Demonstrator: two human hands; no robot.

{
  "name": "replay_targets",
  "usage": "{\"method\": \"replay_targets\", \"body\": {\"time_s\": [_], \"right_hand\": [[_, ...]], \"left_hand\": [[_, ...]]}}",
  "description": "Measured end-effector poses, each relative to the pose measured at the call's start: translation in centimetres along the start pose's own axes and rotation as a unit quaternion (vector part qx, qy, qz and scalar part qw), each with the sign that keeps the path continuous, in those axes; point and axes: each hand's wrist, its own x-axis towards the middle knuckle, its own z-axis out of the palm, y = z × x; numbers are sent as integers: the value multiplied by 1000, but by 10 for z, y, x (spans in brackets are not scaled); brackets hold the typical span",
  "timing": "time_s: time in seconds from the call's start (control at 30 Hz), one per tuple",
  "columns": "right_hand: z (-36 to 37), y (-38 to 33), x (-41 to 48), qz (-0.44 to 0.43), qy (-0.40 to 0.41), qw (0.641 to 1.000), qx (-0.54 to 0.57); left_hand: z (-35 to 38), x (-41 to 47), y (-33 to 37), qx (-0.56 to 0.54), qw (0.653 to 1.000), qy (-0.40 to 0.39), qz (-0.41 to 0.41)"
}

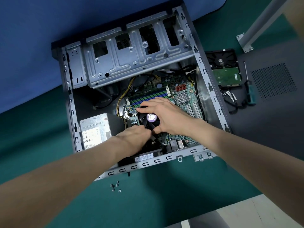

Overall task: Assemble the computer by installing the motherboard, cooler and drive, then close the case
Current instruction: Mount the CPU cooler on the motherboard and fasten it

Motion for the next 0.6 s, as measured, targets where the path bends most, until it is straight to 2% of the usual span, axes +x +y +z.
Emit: {"method": "replay_targets", "body": {"time_s": [0.13, 0.4, 0.6], "right_hand": [[-1, -1, -1, -3, 1, 1000, -4], [-3, -3, -2, 3, -4, 1000, -2], [-4, -5, -2, 1, -1, 1000, 2]], "left_hand": [[-6, -4, 7, 46, 998, -15, 36], [-9, 6, 15, 141, 987, -69, 48], [-12, -3, 2, 84, 990, -57, 99]]}}
